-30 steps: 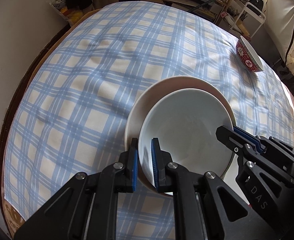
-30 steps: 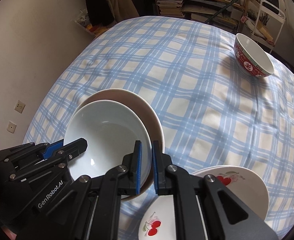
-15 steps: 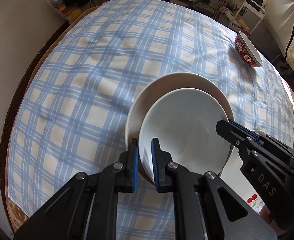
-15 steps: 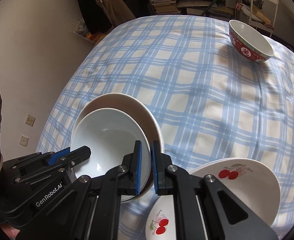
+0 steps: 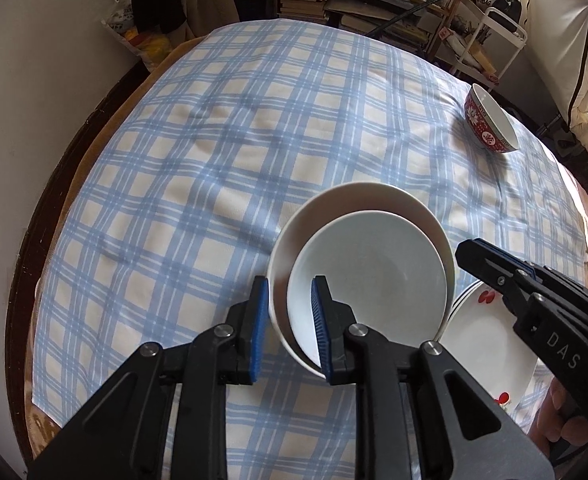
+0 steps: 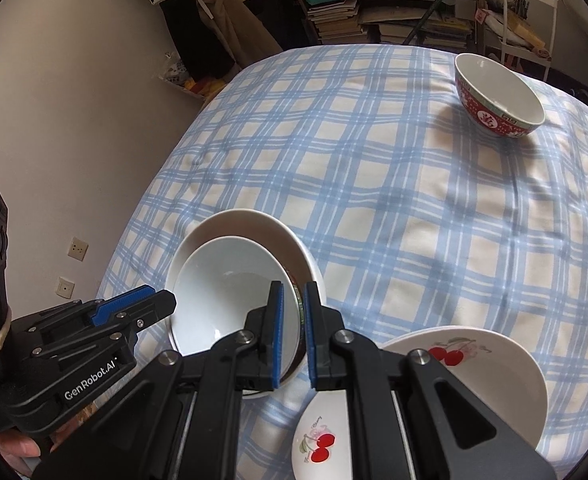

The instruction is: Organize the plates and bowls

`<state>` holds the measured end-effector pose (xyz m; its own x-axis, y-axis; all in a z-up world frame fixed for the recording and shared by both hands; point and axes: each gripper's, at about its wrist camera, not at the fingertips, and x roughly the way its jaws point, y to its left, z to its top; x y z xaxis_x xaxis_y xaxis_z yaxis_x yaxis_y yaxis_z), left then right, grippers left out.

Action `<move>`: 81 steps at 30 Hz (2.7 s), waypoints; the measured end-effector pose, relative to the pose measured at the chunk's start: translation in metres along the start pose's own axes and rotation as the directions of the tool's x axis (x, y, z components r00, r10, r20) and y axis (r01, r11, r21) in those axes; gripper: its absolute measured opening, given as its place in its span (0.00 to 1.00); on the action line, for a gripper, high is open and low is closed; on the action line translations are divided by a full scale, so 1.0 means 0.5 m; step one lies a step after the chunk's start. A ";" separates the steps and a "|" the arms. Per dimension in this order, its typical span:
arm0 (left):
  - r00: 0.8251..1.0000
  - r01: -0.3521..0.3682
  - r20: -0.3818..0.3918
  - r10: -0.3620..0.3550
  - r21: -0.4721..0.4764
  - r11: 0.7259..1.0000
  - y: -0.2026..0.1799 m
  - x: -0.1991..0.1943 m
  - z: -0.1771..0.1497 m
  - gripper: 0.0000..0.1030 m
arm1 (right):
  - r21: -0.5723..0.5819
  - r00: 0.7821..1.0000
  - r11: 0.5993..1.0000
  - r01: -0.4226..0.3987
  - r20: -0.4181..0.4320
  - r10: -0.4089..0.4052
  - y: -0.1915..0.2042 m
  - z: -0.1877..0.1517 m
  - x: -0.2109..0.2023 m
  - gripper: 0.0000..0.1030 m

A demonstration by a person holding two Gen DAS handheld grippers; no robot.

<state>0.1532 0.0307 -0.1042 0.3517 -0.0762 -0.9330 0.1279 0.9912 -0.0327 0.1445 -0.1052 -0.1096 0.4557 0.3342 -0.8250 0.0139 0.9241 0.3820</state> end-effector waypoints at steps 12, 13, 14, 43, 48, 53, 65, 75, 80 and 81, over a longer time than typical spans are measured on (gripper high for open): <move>0.986 0.016 0.164 -0.023 0.043 0.999 -0.091 -0.047 0.137 0.85 | 0.028 0.989 0.992 0.121 0.087 -0.123 -0.105 0.116 -0.068 0.54; 0.984 0.013 0.179 -0.023 0.056 0.998 -0.103 -0.050 0.152 0.87 | 0.031 0.986 0.990 0.137 0.096 -0.139 -0.120 0.127 -0.073 0.57; 0.981 0.009 0.191 -0.022 0.069 0.998 -0.117 -0.051 0.168 0.89 | 0.033 0.983 0.988 0.153 0.102 -0.155 -0.134 0.136 -0.077 0.63; 0.984 0.176 -0.047 -0.170 0.206 0.963 -0.435 0.230 0.441 0.75 | 0.349 0.975 0.923 0.164 0.085 -0.205 -0.506 0.280 -0.031 0.63; 0.984 0.173 -0.082 -0.159 0.196 0.965 -0.441 0.264 0.436 0.36 | 0.383 0.980 0.909 0.162 0.047 -0.195 -0.524 0.288 -0.003 0.53; 0.981 0.184 -0.095 -0.170 0.173 0.968 -0.443 0.281 0.421 0.18 | 0.427 0.990 0.895 0.128 0.002 -0.142 -0.535 0.292 0.043 0.33; 0.984 0.175 -0.070 -0.165 0.175 0.969 -0.448 0.265 0.385 0.07 | 0.392 0.991 0.912 0.122 0.003 -0.134 -0.472 0.262 0.072 0.11; 0.989 0.150 -0.040 -0.146 0.180 0.972 -0.398 0.181 0.349 0.07 | 0.344 0.996 0.936 0.070 0.021 -0.083 -0.408 0.240 0.031 0.11; 0.992 0.130 -0.016 -0.129 0.159 0.979 -0.355 0.128 0.323 0.07 | 0.310 0.997 0.949 0.061 0.028 -0.073 -0.345 0.230 0.005 0.11; 0.992 0.127 -0.011 -0.127 0.155 0.980 -0.345 0.117 0.318 0.07 | 0.303 0.997 0.951 0.060 0.031 -0.073 -0.331 0.227 -0.001 0.11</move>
<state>0.2991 -0.1621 -0.0963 0.3221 -0.2002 -0.9253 0.3138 0.9447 -0.0952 0.2430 -0.2795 -0.1252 0.4809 0.2600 -0.8374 0.3106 0.8426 0.4399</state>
